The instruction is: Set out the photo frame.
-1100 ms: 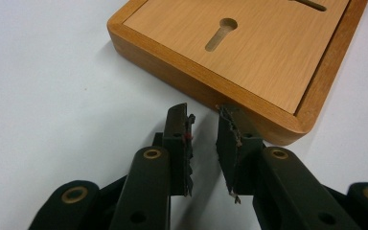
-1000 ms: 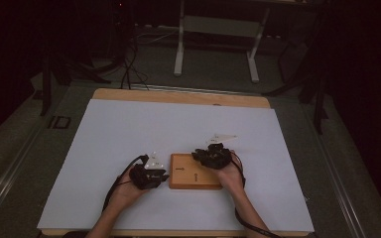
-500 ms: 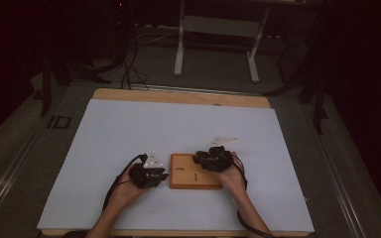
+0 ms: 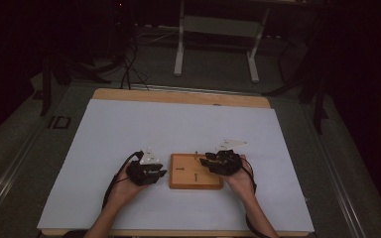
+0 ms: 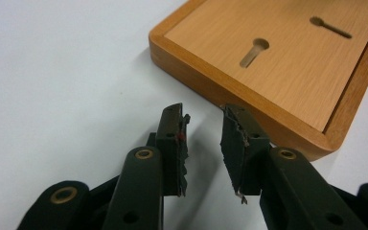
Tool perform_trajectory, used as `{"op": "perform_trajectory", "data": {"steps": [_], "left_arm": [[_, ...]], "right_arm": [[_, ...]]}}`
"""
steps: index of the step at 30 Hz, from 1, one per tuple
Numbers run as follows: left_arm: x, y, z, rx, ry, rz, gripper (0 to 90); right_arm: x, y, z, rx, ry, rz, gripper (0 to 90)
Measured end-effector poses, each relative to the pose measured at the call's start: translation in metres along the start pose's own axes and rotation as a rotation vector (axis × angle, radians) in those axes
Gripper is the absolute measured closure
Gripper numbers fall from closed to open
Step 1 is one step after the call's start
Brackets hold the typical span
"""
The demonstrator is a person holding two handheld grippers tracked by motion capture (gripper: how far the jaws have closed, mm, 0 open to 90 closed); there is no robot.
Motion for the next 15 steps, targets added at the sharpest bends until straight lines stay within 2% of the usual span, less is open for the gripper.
{"op": "perform_trajectory", "data": {"steps": [9, 15], "left_arm": [[-0.003, -0.001, -0.003, -0.011, 0.018, -0.012, 65.8], [-0.004, 0.0, -0.007, -0.015, 0.032, -0.011, 63.2]], "right_arm": [[-0.012, 0.002, 0.014, -0.008, -0.007, 0.019, 58.1], [-0.021, 0.007, 0.02, 0.015, 0.016, 0.035, 57.7]]}}
Point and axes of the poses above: each handheld gripper's, and its own axes: x roughly forward along the jaws, z roughly out of its underside, y roughly to its right, the point moved 5 cm from there along x, roughly forward along the jaws, and after that the axes turned 4 degrees about -z, right-handed, at the moved point
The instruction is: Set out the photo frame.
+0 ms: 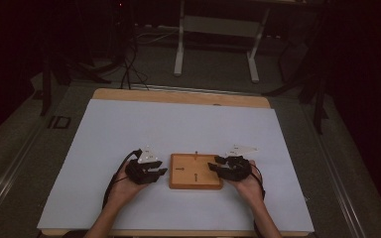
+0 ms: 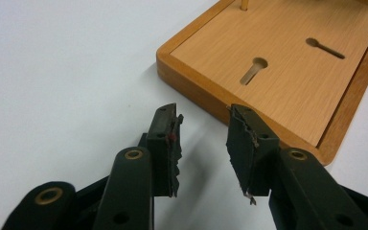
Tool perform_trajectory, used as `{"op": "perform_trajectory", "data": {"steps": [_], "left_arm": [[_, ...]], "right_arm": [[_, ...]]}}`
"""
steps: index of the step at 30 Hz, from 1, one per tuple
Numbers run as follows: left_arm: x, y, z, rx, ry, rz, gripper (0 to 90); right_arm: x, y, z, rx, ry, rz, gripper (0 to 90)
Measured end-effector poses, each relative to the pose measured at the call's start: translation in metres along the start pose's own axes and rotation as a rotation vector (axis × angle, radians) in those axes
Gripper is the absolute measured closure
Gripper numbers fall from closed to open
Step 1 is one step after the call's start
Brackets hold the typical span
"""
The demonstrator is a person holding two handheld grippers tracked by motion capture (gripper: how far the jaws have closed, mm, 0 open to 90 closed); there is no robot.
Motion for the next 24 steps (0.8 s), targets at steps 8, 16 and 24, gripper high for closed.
{"op": "perform_trajectory", "data": {"steps": [8, 16, 24], "left_arm": [[-0.001, 0.002, -0.009, -0.007, 0.023, 0.014, 61.3], [0.001, 0.005, -0.023, -0.007, 0.058, 0.033, 60.9], [0.009, 0.009, -0.035, 0.014, 0.071, 0.054, 64.8]], "right_arm": [[-0.007, 0.003, -0.001, -0.001, 0.013, 0.02, 57.6], [-0.02, 0.005, 0.012, -0.006, 0.021, 0.043, 57.6], [-0.022, 0.008, 0.02, -0.009, 0.025, 0.065, 57.9]]}}
Point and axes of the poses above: each handheld gripper's, and its own axes: x roughly forward along the jaws, z roughly out of its underside, y roughly to its right, the point moved 5 cm from there along x, roughly forward along the jaws, and after that the axes turned 4 degrees about -z, right-handed, at the moved point
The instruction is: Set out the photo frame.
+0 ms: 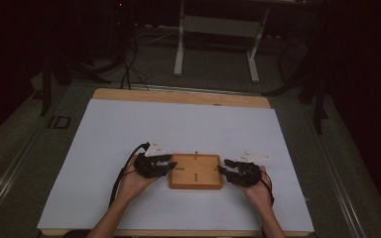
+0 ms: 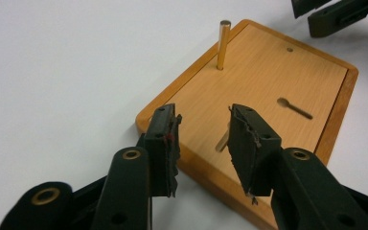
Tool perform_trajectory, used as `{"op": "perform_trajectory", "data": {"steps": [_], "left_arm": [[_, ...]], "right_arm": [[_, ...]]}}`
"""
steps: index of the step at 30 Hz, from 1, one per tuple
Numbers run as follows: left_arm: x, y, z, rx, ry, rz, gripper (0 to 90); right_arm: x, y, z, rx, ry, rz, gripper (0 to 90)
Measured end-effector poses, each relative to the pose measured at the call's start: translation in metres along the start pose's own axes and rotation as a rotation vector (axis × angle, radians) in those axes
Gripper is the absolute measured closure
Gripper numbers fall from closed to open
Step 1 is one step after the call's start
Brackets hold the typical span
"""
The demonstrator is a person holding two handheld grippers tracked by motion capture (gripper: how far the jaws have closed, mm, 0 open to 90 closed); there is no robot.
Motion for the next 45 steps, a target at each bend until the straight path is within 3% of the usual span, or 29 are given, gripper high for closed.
{"op": "perform_trajectory", "data": {"steps": [4, 14, 21, 31, 38, 45], "left_arm": [[0.008, 0.003, -0.006, 0.024, -0.013, 0.012, 67.4], [0.029, 0.01, -0.024, 0.056, -0.022, 0.039, 69.7], [0.048, 0.012, -0.032, 0.034, -0.024, 0.063, 68.9], [0.065, 0.011, -0.037, 0.013, -0.022, 0.087, 75.3], [0.073, 0.013, -0.039, 0.02, -0.024, 0.115, 82.6], [0.074, 0.012, -0.039, 0.035, -0.013, 0.133, 84.5]], "right_arm": [[0.001, -0.002, 0.001, -0.027, -0.014, 0.003, 58.0], [0.002, 0.001, 0.005, -0.01, -0.022, -0.003, 57.6], [0.006, 0.001, 0.008, -0.014, -0.036, -0.004, 57.1], [0.006, 0.002, 0.008, -0.015, -0.034, -0.003, 57.0], [0.006, 0.001, 0.009, -0.016, -0.034, -0.008, 56.9], [0.007, 0.001, 0.008, -0.02, -0.034, -0.011, 56.9]]}}
Point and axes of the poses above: each handheld gripper's, and its own axes: x roughly forward along the jaws, z roughly out of its underside, y roughly to its right, the point moved 5 cm from there along x, roughly forward along the jaws, and after that the axes turned 4 degrees about -z, right-handed, at the moved point
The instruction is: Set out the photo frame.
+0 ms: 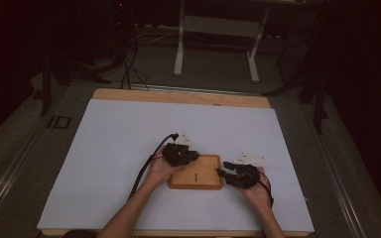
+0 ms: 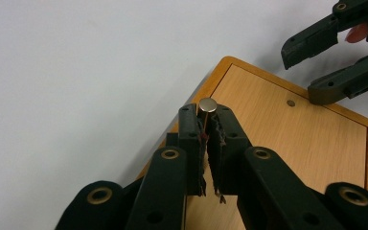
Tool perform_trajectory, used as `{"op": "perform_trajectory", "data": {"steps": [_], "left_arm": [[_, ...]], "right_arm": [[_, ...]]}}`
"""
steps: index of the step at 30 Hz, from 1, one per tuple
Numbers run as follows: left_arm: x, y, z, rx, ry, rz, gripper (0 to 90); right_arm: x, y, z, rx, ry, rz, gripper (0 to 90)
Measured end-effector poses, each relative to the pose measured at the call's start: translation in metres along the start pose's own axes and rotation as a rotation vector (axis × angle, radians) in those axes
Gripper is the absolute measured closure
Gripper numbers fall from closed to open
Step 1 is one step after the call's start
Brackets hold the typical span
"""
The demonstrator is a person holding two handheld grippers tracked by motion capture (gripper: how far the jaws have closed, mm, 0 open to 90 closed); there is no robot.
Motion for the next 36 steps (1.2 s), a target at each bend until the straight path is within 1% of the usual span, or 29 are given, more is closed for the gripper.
{"op": "perform_trajectory", "data": {"steps": [5, 12, 16, 17, 24, 25, 26, 27, 30, 32, 36], "left_arm": [[0.0022, 0.0004, -0.0004, 0.005, 0.013, 0.016, 84.5], [0.0027, -0.0003, -0.0001, 0.006, 0.013, 0.018, 82.9], [0.0037, -0.002, 0.0002, -0.009, 0.016, 0.028, 81.1], [0.0045, -0.0022, 0.0, -0.017, 0.018, 0.036, 80.8], [0.008, -0.0024, 0.001, -0.035, 0.016, 0.053, 82.8], [0.008, -0.0035, 0.0016, -0.048, 0.017, 0.068, 83.1], [0.008, -0.0035, 0.0016, -0.048, 0.017, 0.068, 83.2], [0.0081, -0.0047, 0.0021, -0.064, 0.02, 0.083, 83.2], [0.0083, -0.0056, 0.0024, -0.072, 0.02, 0.093, 83.2], [0.0084, -0.007, 0.0025, -0.086, 0.017, 0.111, 83.2], [0.0085, -0.0077, 0.0017, -0.091, 0.003, 0.119, 83.2]], "right_arm": [[0.0, -0.0003, -0.0001, -0.002, 0.0, -0.002, 56.8], [-0.0002, -0.0011, -0.0002, -0.007, -0.001, -0.007, 56.7], [-0.0004, -0.0016, -0.0001, -0.009, -0.002, -0.01, 56.6], [-0.0003, -0.0019, -0.0002, -0.011, -0.002, -0.012, 56.6], [0.0002, -0.0031, -0.0004, -0.018, -0.005, -0.023, 56.3], [0.0001, -0.0033, -0.0004, -0.021, -0.006, -0.025, 56.3], [0.0001, -0.0033, -0.0004, -0.021, -0.006, -0.025, 56.3], [0.0, -0.0037, -0.0005, -0.026, -0.009, -0.025, 56.2], [-0.0001, -0.0044, -0.0005, -0.027, -0.01, -0.025, 56.1], [-0.0001, -0.0049, -0.0006, -0.031, -0.012, -0.027, 55.2], [-0.0009, -0.0055, -0.0008, -0.031, -0.012, -0.032, 55.0]]}}
Point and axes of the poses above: each handheld gripper's, and its own axes: x roughly forward along the jaws, z roughly out of its underside, y roughly to its right, the point moved 5 cm from there along x, roughly forward along the jaws, and after that the axes turned 4 degrees about -z, right-handed, at the moved point
